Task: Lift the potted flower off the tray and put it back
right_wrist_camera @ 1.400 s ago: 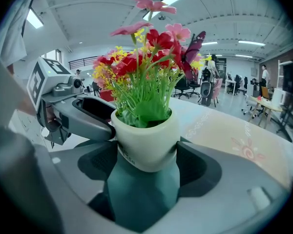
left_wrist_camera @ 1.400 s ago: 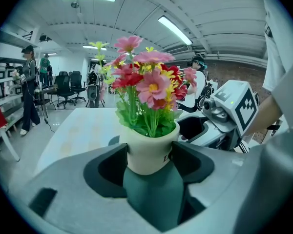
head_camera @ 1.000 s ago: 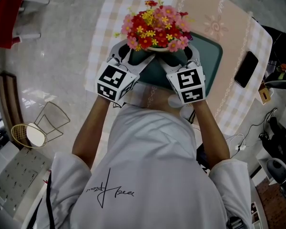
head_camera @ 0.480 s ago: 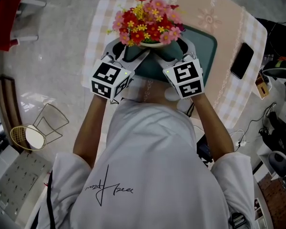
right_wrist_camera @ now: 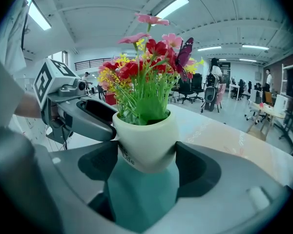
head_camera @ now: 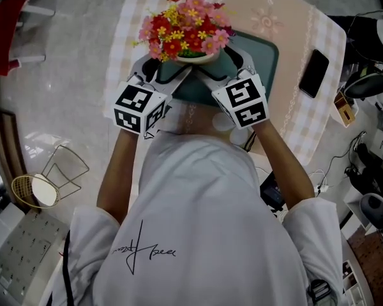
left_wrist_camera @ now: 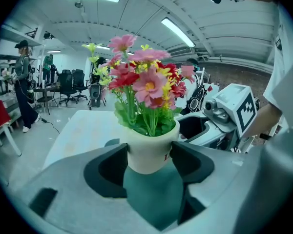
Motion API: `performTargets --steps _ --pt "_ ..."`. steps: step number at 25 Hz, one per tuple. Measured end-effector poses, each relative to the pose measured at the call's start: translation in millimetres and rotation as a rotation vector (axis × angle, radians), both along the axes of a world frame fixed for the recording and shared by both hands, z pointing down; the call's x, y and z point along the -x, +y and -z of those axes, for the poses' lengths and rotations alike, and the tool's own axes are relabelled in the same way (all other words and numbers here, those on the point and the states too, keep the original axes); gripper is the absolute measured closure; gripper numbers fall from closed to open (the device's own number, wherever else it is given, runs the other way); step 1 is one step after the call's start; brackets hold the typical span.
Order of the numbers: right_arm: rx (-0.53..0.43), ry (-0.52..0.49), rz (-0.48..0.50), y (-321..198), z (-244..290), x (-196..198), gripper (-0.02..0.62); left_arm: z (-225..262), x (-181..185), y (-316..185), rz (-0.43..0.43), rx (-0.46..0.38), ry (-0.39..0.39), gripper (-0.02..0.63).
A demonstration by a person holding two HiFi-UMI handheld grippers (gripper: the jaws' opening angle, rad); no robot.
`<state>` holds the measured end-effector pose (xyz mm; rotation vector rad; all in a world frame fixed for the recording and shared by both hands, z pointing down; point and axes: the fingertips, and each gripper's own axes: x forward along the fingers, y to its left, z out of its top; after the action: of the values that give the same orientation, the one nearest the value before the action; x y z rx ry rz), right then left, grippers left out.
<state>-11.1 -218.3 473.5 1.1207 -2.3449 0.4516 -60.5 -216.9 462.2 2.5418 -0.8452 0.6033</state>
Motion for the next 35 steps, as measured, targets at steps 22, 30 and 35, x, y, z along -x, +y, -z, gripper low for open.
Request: performTargets --steps 22,30,35 --pt "-0.053 0.005 -0.018 28.5 42.2 -11.5 0.222 41.6 -10.3 27.3 -0.009 -0.038 0.027 0.322" --pt "-0.090 0.025 -0.030 46.3 65.5 -17.6 0.222 61.6 -16.4 44.4 -0.031 -0.034 0.043 0.324" --pt "-0.102 0.027 -0.052 62.3 75.8 -24.8 0.222 72.0 -23.2 59.0 -0.056 -0.046 0.054 0.324"
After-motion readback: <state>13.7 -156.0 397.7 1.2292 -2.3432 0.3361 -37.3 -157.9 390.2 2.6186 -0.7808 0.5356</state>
